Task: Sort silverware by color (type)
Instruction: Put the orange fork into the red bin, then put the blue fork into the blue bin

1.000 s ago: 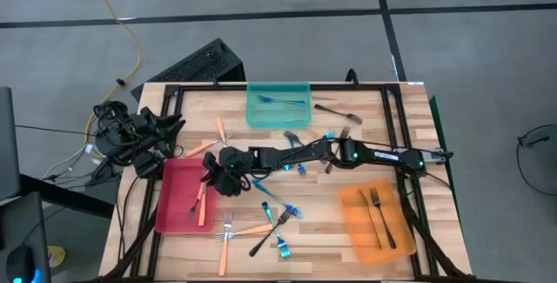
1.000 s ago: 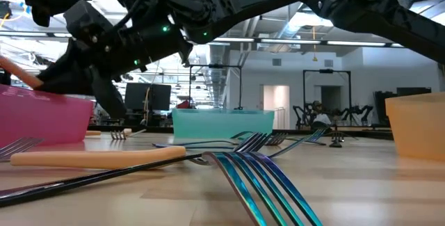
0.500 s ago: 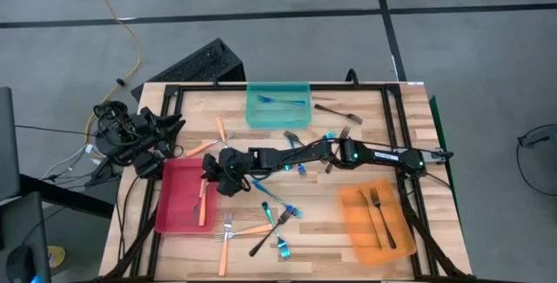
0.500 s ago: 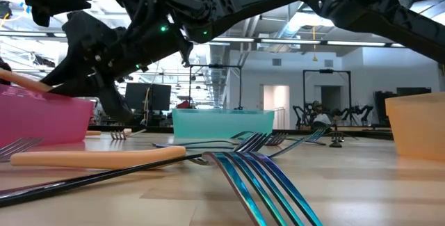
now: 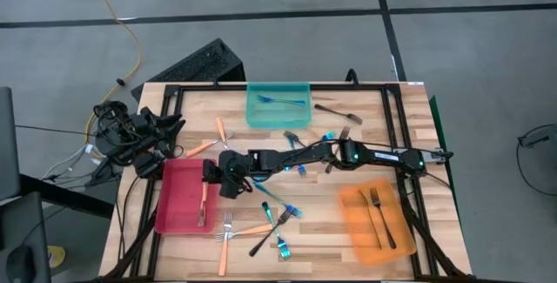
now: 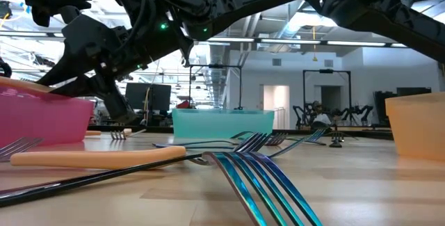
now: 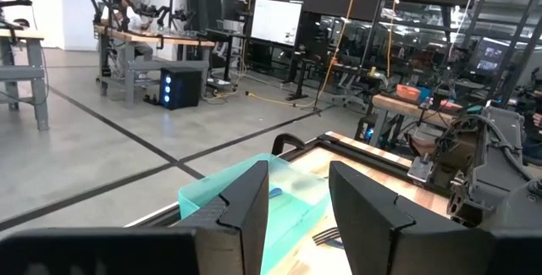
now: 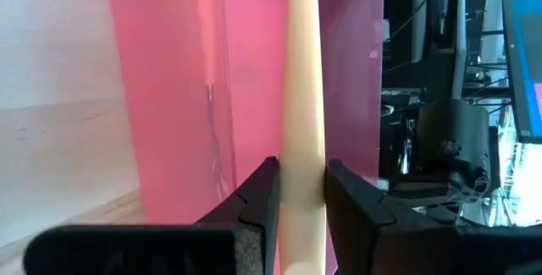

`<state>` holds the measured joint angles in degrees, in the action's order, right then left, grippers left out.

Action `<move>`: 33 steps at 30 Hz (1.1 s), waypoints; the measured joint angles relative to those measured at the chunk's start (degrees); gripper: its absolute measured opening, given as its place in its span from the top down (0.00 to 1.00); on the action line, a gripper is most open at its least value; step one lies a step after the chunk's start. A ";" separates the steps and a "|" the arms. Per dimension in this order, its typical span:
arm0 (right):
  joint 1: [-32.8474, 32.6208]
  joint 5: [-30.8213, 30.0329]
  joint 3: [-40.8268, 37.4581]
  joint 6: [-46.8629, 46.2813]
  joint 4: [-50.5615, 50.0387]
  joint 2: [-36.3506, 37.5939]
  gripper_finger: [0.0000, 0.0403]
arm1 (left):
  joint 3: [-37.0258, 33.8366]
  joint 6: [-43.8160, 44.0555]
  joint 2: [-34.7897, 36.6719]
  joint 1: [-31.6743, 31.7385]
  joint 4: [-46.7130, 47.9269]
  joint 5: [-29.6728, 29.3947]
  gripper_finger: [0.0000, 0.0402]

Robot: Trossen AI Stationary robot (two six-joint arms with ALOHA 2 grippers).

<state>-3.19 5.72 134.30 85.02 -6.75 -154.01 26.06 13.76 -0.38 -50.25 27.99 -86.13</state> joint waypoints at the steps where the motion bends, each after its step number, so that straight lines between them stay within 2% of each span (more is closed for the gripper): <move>1: 0.04 0.04 0.04 0.04 -0.36 0.01 0.75 | 0.00 0.00 0.00 0.00 0.00 0.00 0.72; 9: 0.76 0.48 0.04 -0.57 -0.93 0.01 0.73 | 0.00 0.00 0.00 -0.01 0.00 0.00 0.72; 19: 1.19 0.44 0.04 -0.95 -0.83 0.01 0.60 | 0.00 0.00 0.00 0.00 0.00 0.00 0.72; 29: 1.19 0.23 -0.02 -1.27 -0.36 0.01 0.60 | 0.00 0.00 0.00 -0.01 0.00 0.02 0.72; 33: 1.15 -1.10 -0.11 -6.74 2.67 -0.01 0.60 | 0.00 0.00 0.00 0.01 0.00 0.00 0.72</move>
<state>-2.04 4.61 134.19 78.27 -4.08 -154.01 26.06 13.76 -0.38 -50.24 27.99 -86.12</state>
